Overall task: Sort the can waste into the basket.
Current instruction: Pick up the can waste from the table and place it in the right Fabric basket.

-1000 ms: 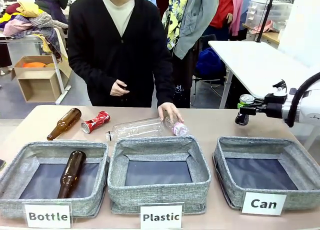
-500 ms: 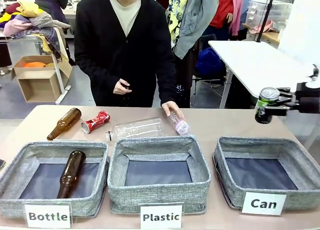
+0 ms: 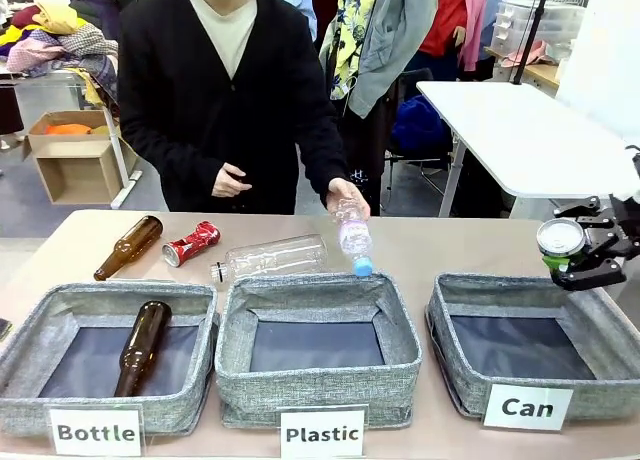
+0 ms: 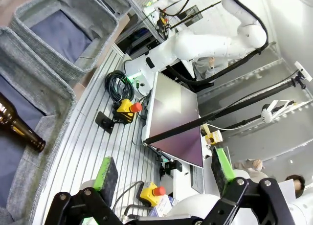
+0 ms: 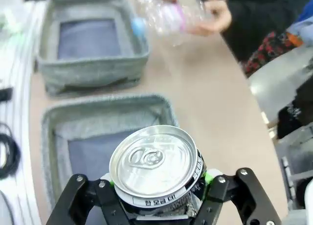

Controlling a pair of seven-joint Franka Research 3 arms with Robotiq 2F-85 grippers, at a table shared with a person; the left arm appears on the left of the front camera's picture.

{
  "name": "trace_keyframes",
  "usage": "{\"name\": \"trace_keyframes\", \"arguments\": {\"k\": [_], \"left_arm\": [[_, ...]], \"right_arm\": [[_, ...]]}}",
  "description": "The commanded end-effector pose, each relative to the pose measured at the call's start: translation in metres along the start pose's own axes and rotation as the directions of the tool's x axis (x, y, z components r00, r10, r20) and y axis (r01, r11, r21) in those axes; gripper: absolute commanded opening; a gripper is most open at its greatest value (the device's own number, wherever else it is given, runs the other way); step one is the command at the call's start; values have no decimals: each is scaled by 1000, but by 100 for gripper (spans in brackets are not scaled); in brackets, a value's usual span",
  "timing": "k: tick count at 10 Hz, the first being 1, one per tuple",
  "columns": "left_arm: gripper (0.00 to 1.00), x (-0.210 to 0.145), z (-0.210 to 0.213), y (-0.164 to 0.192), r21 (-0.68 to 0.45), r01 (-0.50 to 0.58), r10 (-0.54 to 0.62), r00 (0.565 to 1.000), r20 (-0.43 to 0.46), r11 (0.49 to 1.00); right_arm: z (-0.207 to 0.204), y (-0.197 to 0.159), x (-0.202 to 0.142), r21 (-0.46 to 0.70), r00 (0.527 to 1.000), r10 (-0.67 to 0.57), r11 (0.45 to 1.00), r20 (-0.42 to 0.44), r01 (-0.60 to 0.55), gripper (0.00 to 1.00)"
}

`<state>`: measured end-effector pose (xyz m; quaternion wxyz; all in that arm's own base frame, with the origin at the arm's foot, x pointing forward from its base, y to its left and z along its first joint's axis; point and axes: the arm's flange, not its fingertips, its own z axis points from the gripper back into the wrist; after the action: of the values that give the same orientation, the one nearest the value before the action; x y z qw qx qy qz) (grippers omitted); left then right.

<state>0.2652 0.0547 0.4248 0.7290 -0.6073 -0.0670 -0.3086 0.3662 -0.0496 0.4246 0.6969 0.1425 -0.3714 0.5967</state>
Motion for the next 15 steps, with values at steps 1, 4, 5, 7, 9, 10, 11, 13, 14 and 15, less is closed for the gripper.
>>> {"name": "trace_keyframes", "arguments": {"k": [1, 4, 5, 7, 9, 10, 11, 13, 14, 15], "left_arm": [[100, 2, -2, -3, -14, -2, 2, 1000, 19, 1000], [100, 2, -2, -3, -14, -2, 2, 1000, 19, 1000], [100, 2, -2, -3, -14, -2, 2, 1000, 19, 1000], [100, 2, -2, -3, -14, -2, 2, 1000, 19, 1000], [100, 2, -2, -3, -14, -2, 2, 1000, 19, 1000], [100, 2, -2, -3, -14, -2, 2, 1000, 19, 1000], [100, 2, -2, -3, -14, -2, 2, 1000, 19, 1000], [100, 2, -2, -3, -14, -2, 2, 1000, 19, 1000], [100, 2, -2, -3, -14, -2, 2, 1000, 19, 1000], [100, 2, -2, -3, -14, -2, 2, 1000, 19, 1000]], "right_arm": [[-14, 50, 9, 11, 983, 4, 1000, -184, -2, 0], [-27, 45, 12, 2, 971, -39, 999, -237, 40, 0], [-28, 43, 12, 6, 971, -39, 999, -236, 41, 0], [-27, 40, 12, 17, 967, -32, 999, -253, 38, 43], [-29, 39, 10, 36, 963, -31, 998, -267, 42, 99], [-30, 37, 10, 37, 963, -38, 998, -267, 50, 100], [-30, 37, 10, 42, 963, -39, 998, -267, 52, 100], [-31, 36, 9, 43, 962, -44, 997, -268, 58, 100], [-30, 35, 10, 44, 964, -44, 997, -263, 57, 100], [-31, 34, 10, 45, 967, -45, 997, -252, 58, 100]]}}
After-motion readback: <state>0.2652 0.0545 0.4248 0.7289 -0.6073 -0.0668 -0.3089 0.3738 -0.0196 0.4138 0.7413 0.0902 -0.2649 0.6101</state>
